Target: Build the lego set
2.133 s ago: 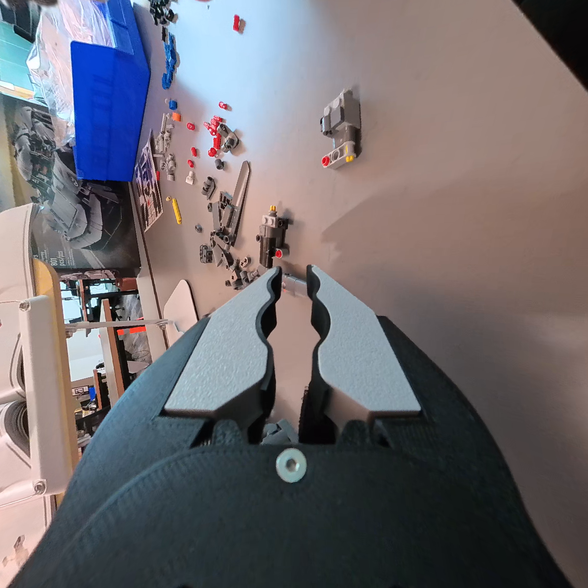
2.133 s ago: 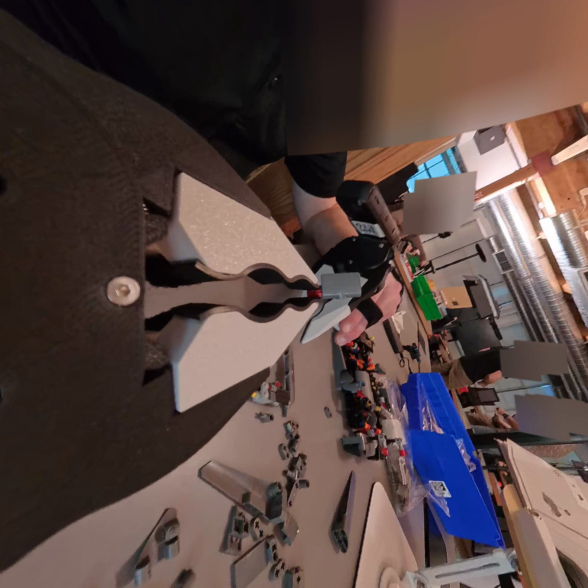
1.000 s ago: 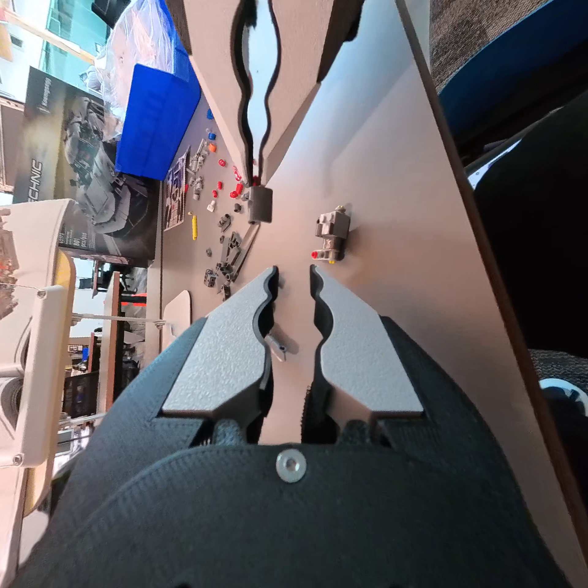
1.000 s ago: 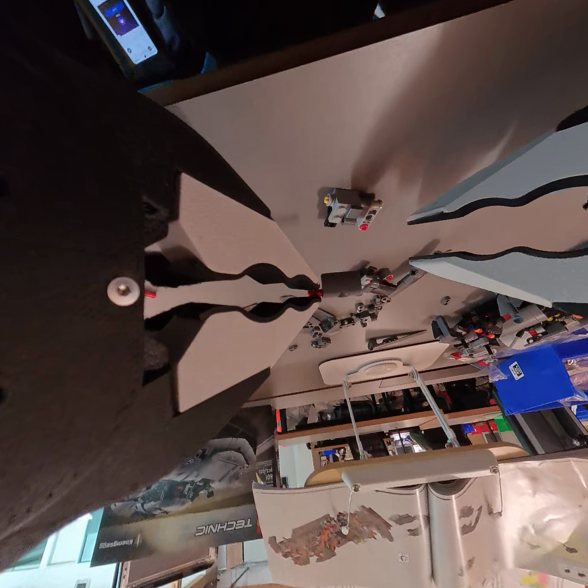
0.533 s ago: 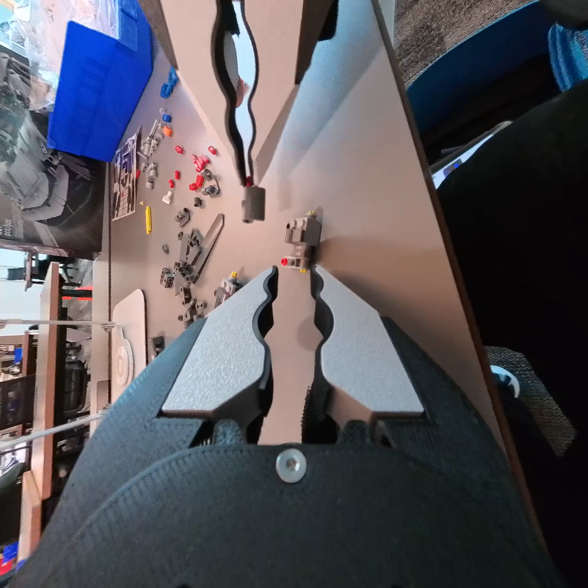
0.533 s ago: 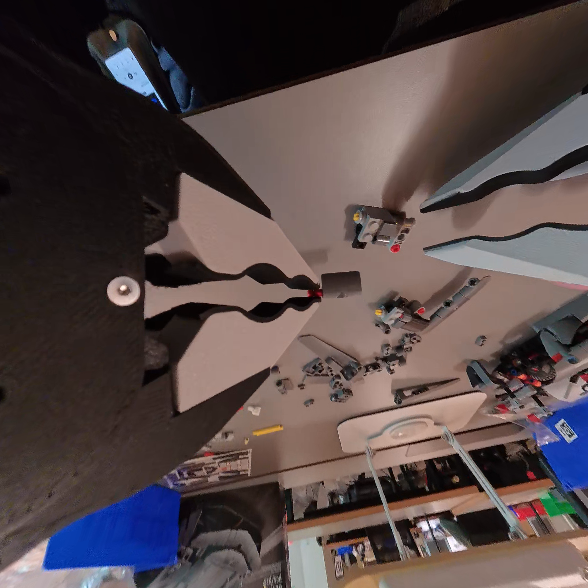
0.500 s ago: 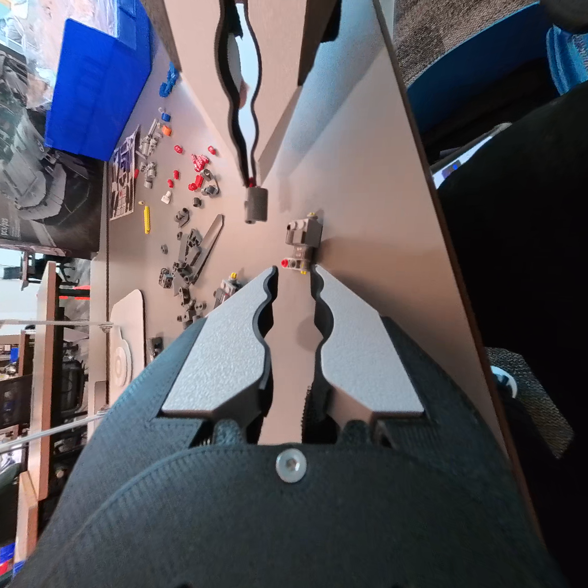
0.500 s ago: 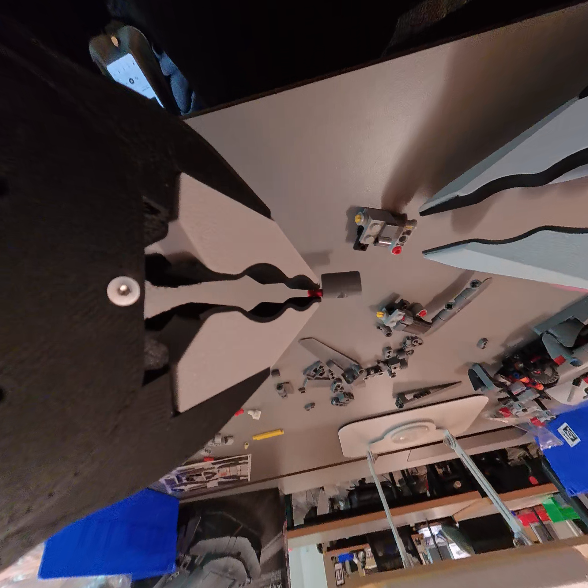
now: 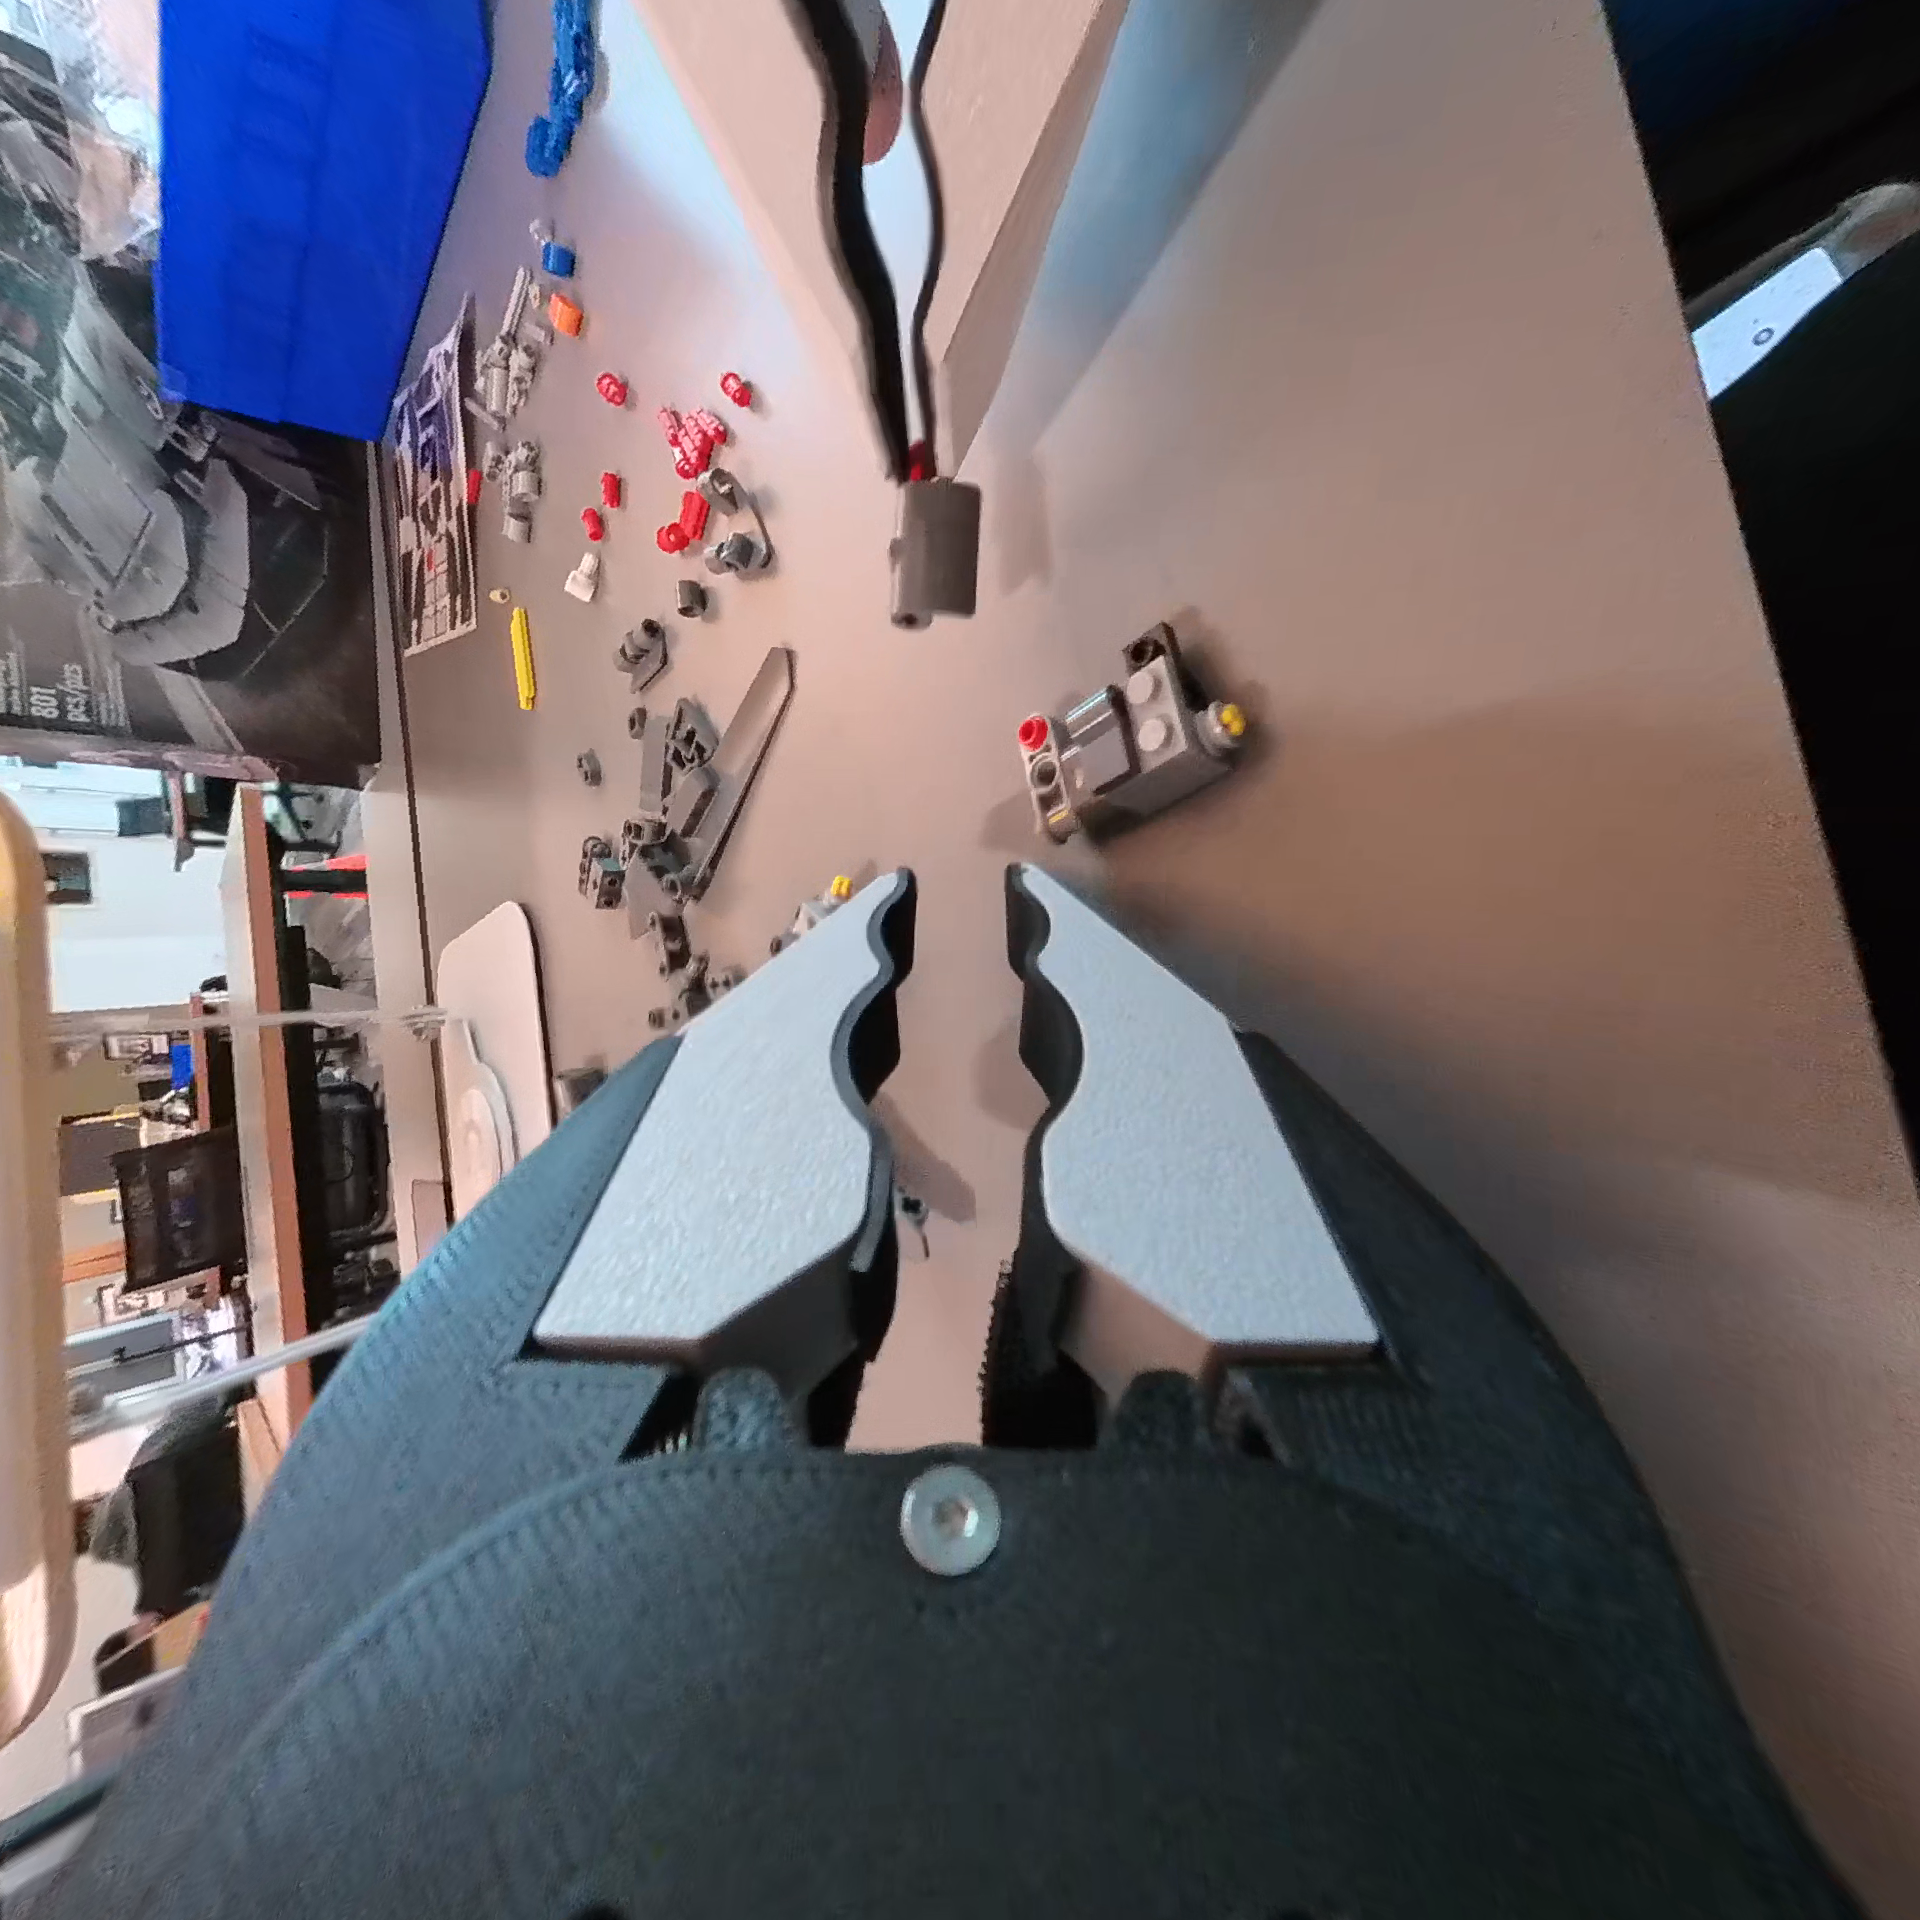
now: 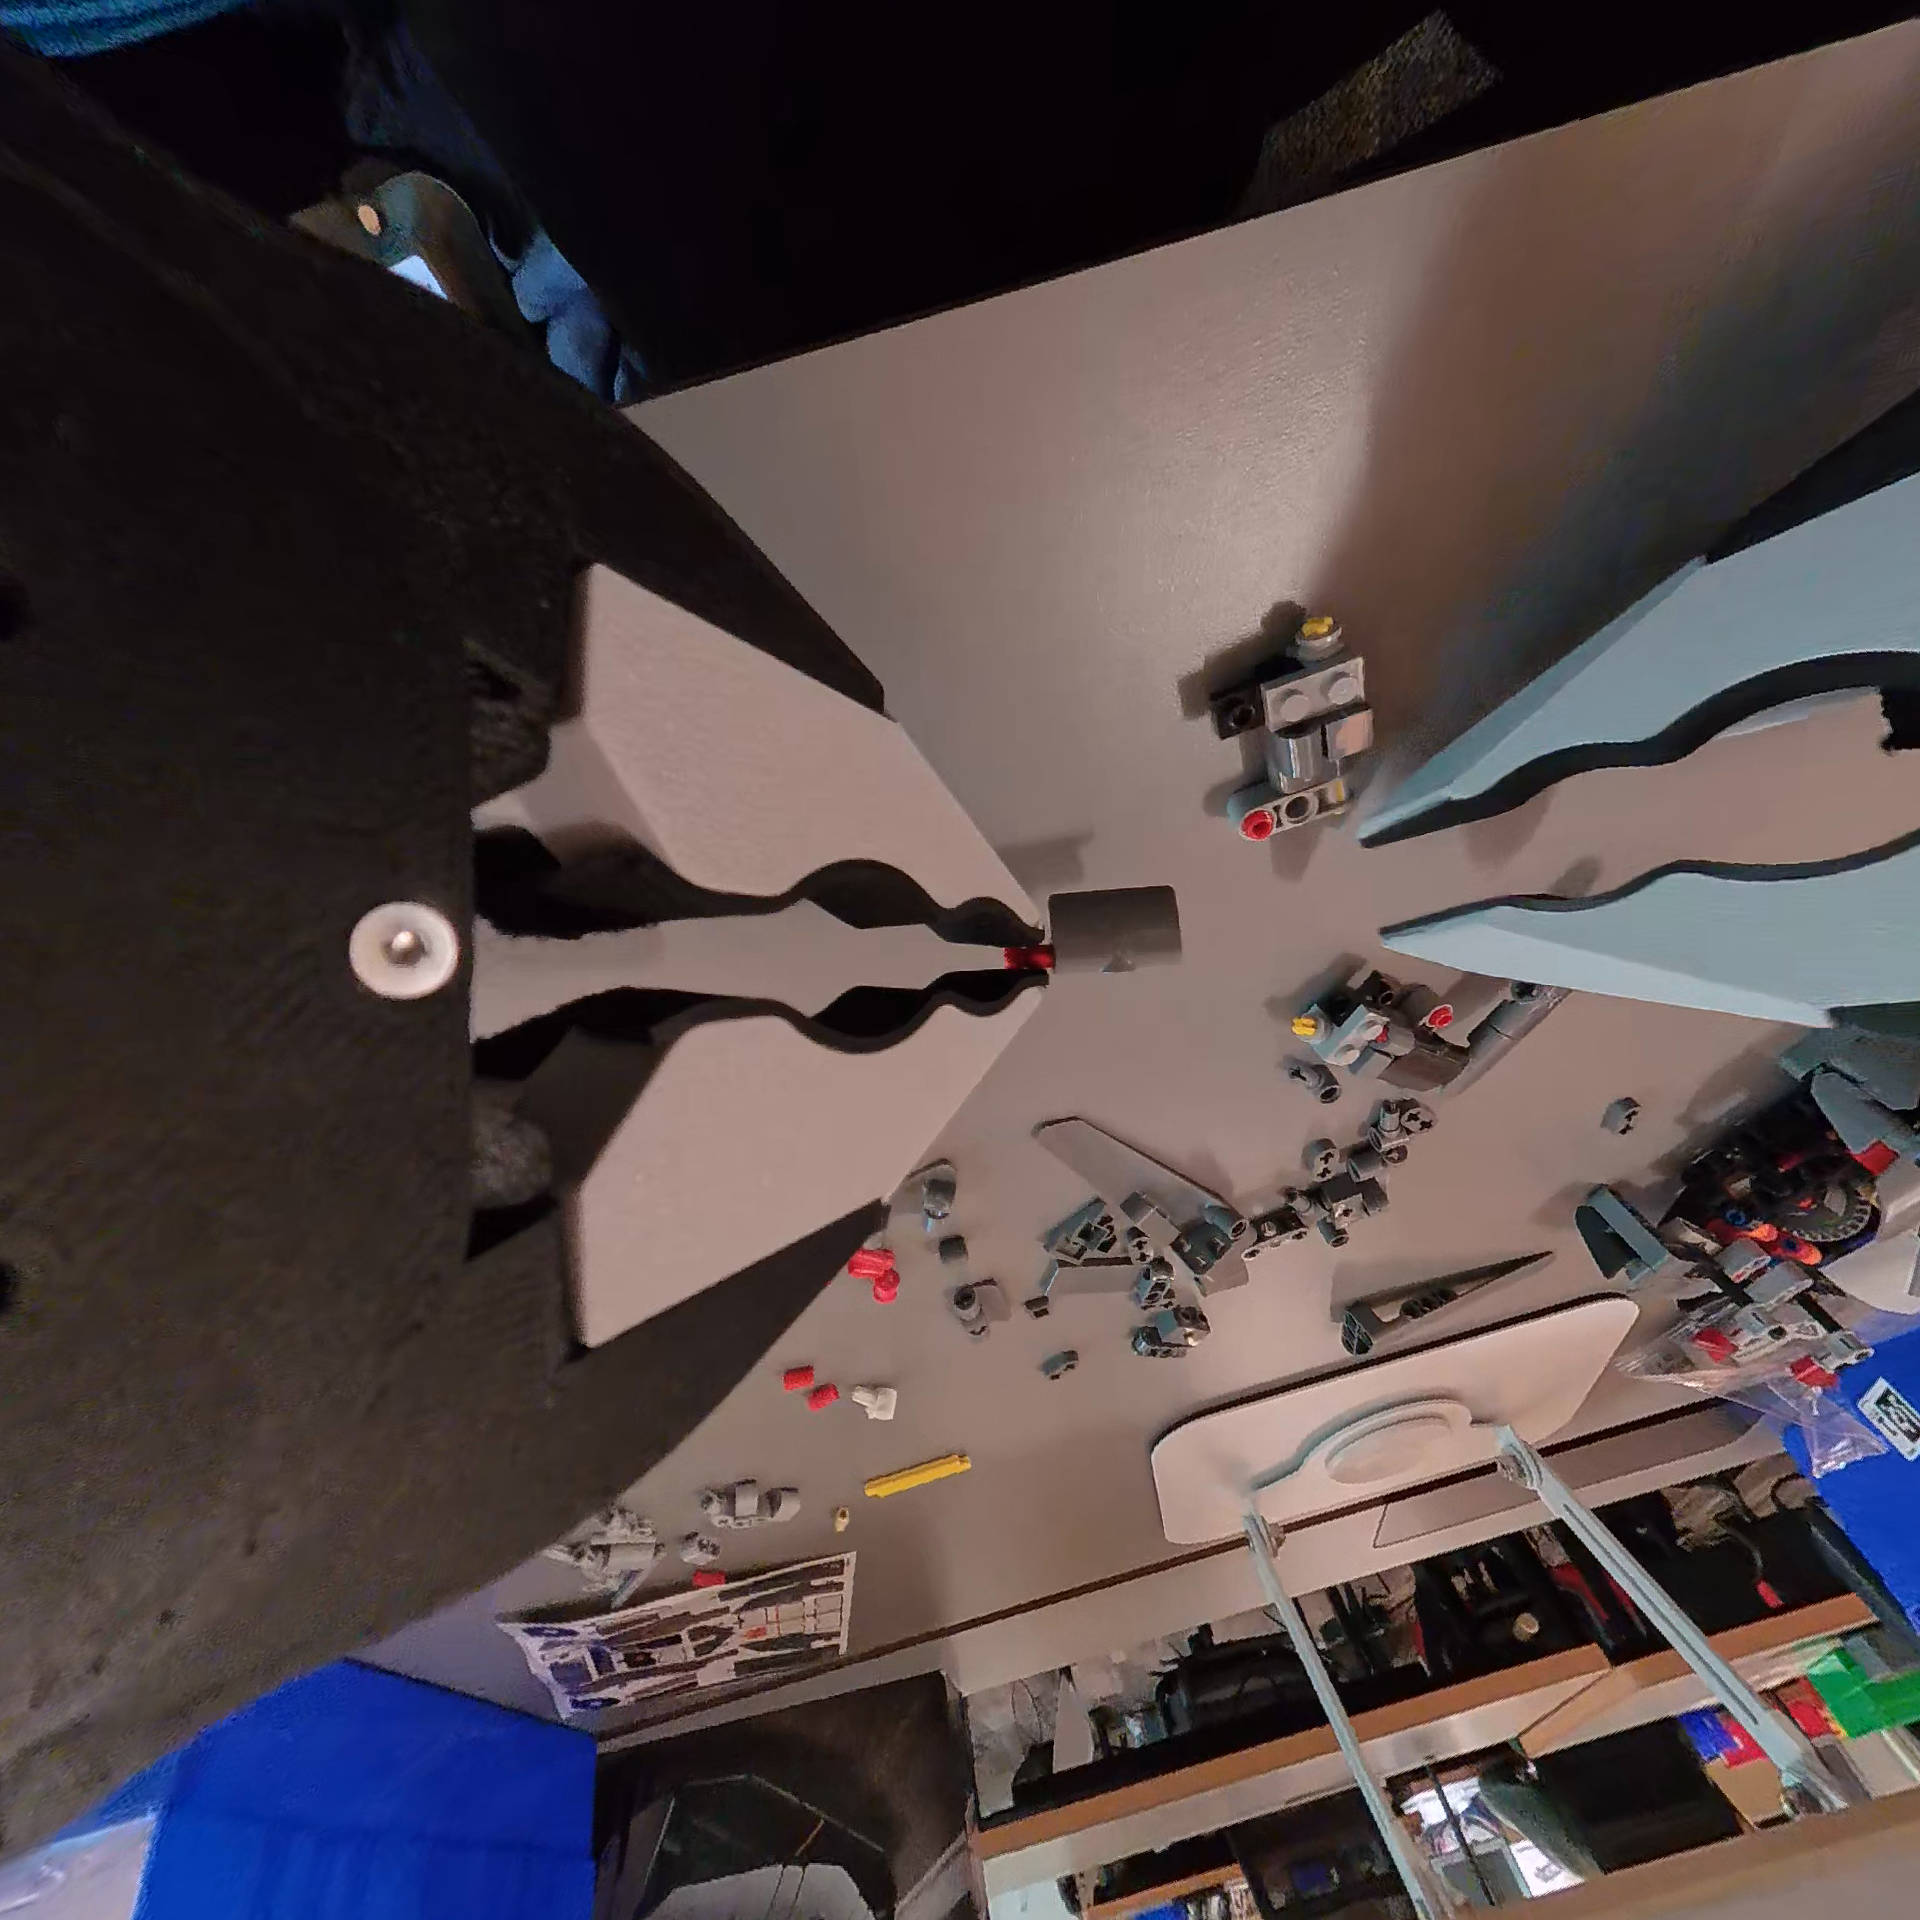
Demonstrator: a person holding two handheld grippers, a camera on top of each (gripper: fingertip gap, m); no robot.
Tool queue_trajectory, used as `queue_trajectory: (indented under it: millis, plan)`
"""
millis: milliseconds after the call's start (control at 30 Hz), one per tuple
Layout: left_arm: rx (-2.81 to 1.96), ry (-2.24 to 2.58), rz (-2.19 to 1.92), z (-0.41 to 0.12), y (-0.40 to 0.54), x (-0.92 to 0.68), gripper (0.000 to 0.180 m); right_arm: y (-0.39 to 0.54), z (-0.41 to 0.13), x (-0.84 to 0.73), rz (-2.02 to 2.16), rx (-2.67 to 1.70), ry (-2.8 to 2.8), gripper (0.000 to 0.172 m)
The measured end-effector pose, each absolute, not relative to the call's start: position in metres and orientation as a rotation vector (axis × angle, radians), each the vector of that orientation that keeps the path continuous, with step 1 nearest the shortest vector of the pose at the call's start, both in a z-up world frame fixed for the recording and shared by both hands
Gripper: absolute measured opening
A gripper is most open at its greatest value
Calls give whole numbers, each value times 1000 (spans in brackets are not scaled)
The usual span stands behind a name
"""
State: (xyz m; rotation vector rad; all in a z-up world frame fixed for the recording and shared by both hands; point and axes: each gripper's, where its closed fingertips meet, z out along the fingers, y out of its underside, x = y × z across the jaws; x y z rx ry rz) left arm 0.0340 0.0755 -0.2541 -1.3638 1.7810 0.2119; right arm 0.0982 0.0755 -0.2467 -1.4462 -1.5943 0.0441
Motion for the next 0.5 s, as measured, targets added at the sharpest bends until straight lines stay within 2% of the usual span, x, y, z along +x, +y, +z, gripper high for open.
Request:
queue_trajectory:
  millis: [33, 300, 500]
  plan:
    - [-1371, 1764, 213, -251, 76, 32, 15, 76, -246, 99, 50, -1451, -1587, 1]
    - [-1467, 1501, -74, -211, 63, 47, 17, 74, -214, 87, 297, -1432, -1377, 1]
    - [-1581, 1288, -396, -195, 64, 56, 16, 78, -199, 78, 233, -1323, -1334, 1]
